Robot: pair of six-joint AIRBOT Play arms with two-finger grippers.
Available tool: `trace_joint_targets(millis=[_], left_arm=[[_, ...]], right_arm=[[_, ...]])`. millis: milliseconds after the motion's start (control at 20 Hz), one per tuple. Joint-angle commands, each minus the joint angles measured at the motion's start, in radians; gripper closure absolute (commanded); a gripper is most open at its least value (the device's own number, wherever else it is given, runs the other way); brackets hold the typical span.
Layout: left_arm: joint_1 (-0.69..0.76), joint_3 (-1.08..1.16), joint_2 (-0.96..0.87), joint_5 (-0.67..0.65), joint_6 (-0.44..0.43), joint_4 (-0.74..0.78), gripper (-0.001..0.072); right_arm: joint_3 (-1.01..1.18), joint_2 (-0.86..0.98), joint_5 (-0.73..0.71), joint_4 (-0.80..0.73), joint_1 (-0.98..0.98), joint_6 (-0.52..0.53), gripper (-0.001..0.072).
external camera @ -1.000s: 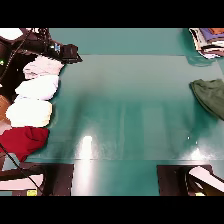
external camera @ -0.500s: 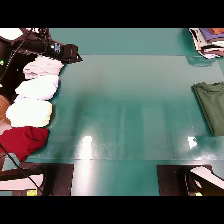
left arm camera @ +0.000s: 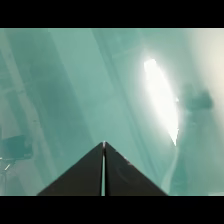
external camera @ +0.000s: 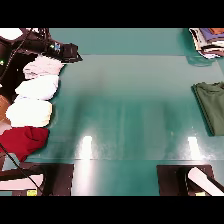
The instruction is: Fold the shirts.
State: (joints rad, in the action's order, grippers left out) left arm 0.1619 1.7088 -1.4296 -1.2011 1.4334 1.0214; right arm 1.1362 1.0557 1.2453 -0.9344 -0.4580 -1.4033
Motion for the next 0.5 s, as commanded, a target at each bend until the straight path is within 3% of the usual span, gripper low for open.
trace_joint_targets(millis=[0, 50, 100, 150, 450], left_arm=[[0.0, 0.0, 0.0, -0.005, 0.003, -0.005, 0.0684], [0.0, 0.0, 0.0, 0.0, 0.003, -0.005, 0.0684], [0.0, 0.0, 0.0, 0.006, 0.003, -0.005, 0.0683], [0.0, 0.0, 0.0, 0.012, 0.003, -0.005, 0.0684], [0.0, 0.0, 0.0, 0.016, 0.003, -0.005, 0.0684]], right_arm=[[0.003, -0.007, -0.074, 0.016, 0.29, -0.002, 0.0336], [0.003, -0.007, -0.094, 0.015, 0.348, -0.001, 0.0516], [0.003, -0.007, -0.112, 0.015, 0.399, -0.001, 0.0641], [0.003, -0.007, -0.122, 0.016, 0.44, 0.0, 0.0693], [0.003, -0.007, -0.111, 0.016, 0.513, 0.0, 0.0693]])
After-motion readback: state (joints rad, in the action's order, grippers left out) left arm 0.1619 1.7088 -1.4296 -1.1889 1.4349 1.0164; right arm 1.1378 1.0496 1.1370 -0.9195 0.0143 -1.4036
